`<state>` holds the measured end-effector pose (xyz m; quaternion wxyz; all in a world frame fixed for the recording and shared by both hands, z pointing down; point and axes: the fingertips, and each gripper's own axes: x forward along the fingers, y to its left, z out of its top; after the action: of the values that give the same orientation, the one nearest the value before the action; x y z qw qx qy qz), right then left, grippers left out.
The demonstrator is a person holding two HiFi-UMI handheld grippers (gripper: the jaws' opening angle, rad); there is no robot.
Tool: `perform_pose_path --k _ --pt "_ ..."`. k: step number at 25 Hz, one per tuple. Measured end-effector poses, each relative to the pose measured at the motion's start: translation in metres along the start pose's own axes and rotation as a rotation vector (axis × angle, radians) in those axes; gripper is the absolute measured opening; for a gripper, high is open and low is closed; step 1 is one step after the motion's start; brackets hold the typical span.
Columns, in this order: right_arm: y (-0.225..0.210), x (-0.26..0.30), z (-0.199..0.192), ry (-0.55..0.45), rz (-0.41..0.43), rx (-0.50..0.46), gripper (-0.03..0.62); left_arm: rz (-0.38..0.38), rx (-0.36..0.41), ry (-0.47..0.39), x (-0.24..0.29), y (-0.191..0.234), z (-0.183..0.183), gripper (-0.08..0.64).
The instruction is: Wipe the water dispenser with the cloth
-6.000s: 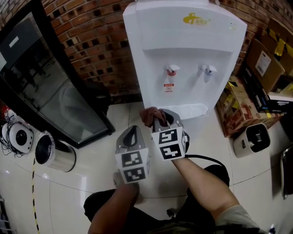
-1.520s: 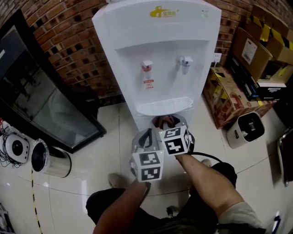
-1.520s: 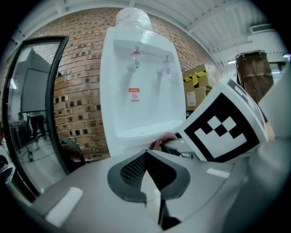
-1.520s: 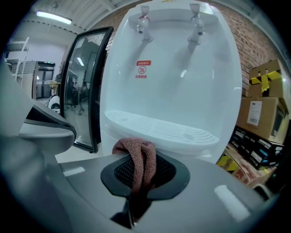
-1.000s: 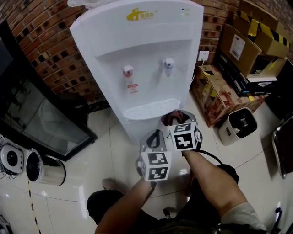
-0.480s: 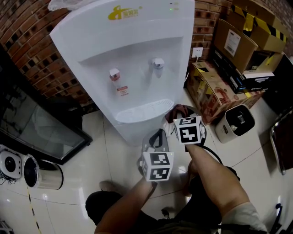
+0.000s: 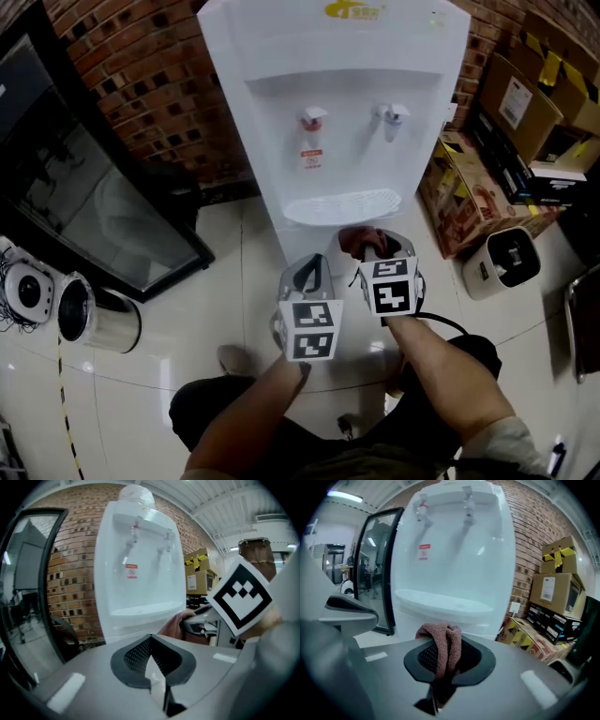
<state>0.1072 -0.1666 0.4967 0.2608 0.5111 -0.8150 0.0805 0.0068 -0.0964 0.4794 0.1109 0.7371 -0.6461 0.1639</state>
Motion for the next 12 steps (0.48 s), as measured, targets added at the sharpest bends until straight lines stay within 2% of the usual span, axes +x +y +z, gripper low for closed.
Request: perform_pose_path --k 7,12 --pt "0.121 0.012 0.001 -0.056 0.220 -0.107 0.055 0.147 -0.054 0.006 -0.037 0.069 -0.020 0.000" --pt "0.185 0.035 -0.012 -0.038 0.305 -0.212 0.055 0.256 -0.074 0.036 -0.047 0.116 -0.048 0.000"
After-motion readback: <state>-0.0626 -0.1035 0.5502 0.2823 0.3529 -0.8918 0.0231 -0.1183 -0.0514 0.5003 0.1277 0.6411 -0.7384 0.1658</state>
